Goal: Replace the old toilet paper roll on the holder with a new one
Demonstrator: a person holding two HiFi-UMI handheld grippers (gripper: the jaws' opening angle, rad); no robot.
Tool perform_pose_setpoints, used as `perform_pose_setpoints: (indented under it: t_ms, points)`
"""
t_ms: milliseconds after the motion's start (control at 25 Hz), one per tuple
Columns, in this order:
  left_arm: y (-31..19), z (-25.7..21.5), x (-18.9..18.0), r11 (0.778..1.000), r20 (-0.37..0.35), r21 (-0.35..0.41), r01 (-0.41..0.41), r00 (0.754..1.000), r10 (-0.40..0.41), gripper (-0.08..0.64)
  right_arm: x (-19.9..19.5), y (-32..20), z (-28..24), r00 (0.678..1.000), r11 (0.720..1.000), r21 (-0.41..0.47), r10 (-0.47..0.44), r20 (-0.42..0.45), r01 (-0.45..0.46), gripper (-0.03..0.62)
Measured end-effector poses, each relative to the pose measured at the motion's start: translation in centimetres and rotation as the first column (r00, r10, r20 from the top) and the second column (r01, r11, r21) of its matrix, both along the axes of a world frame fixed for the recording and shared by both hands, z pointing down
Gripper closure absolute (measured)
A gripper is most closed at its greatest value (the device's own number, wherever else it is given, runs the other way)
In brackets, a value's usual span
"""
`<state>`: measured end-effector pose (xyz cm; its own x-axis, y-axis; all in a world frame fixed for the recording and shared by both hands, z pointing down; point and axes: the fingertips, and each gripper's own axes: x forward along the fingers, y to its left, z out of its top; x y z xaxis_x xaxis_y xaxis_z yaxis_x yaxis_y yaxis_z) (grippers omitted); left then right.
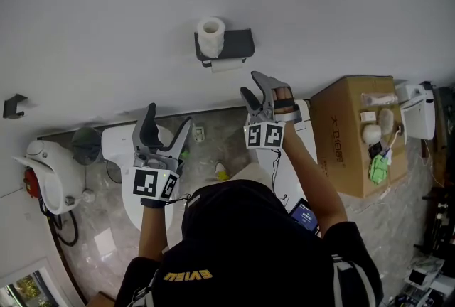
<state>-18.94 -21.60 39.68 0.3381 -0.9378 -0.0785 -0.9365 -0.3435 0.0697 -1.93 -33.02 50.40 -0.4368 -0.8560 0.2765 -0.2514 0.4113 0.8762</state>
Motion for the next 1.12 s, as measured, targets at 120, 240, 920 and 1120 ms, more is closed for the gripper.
perform_pose_setpoints:
  t_ms: [120, 240, 920, 1120]
  points:
    - [0.2, 0.1, 0.3, 1.0, 0.026, -0.008, -0.003, 1.0, 0.003, 0.181, -0.4, -1.0, 1.1, 0.999, 1.0, 0.021, 0.004, -0.032, -0.003, 0.299]
    - [0.4, 0.0, 0.7, 1.0, 0.035, -0.003, -0.005, 0.999, 0.005, 0.181, -0.7, -2.1, 2.4, 0.998, 1.0, 0.029, 0.014, -0.064, -0.012, 0.299]
    - [2.0, 1.3, -1.0, 0.998, 0.046, -0.054, 0.039, 0.998, -0.036, 0.181, -3.7, -7.4, 7.4, 0.979, 0.999, -0.006, 0.042, -0.201, -0.044, 0.311]
    - [2.1, 1.1, -0.9, 0.998, 0.045, -0.052, 0.028, 0.999, -0.025, 0.181, -3.9, -8.0, 7.5, 0.967, 0.998, 0.028, 0.056, -0.248, -0.051, 0.315]
